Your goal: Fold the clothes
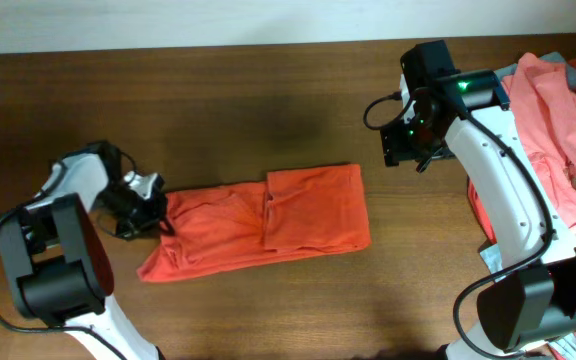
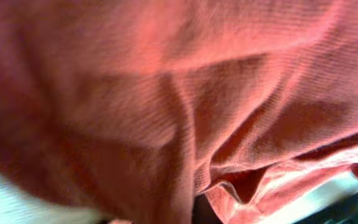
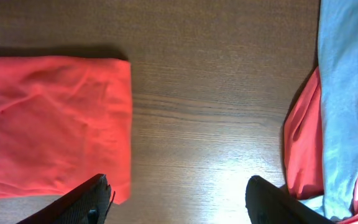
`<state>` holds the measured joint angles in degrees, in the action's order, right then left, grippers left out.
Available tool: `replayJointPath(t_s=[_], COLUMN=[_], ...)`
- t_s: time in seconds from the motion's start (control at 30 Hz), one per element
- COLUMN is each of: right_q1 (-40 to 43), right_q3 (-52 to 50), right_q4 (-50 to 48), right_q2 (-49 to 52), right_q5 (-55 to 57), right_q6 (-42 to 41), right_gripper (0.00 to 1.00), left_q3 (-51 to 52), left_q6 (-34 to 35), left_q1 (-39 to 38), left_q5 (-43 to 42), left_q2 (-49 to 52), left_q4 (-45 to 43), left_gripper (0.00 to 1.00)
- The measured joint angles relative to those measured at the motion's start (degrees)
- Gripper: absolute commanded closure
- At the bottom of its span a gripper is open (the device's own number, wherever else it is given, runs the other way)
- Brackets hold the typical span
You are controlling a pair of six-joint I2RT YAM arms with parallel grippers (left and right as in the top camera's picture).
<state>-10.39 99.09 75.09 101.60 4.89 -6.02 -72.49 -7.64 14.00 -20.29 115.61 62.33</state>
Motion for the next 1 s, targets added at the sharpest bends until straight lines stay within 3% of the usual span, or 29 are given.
replayJointPath(t_s=[0.27,0.5,0.7,0.83,1.0], right_q1=[0.00,0.00,0.00,0.00,0.00], right_q3=[0.00,0.00,0.00,0.00,0.00], right_q4=[1.14,1.86,2.29,2.32,2.32], right_q2=[0.00,0.00,0.00,0.00,0.00], right_q5=[-0.02,-0.02,-0.02,0.00,0.00], right_q6=[0.00,0.00,0.02,0.00,0.02], right_gripper=[0.25,0.25,0.25,0.25,0.25], left_q3=[-16.76,-35.04,-45.79,-46.88,-46.86], left_q6=[4.52,7.06,7.54,7.54,7.69], left_q1=[14.36,17.59,7.93,-2.43,-14.38], left_q5=[2.34,1.75,0.72,1.16,7.65], left_q2=[-0.22,-0.48,-0.68,-0.66,-0.66], left_q4=[7.10,18.03,25.49,26.60,26.88], left_gripper=[0.99,0.99,1.00,0.99,0.94])
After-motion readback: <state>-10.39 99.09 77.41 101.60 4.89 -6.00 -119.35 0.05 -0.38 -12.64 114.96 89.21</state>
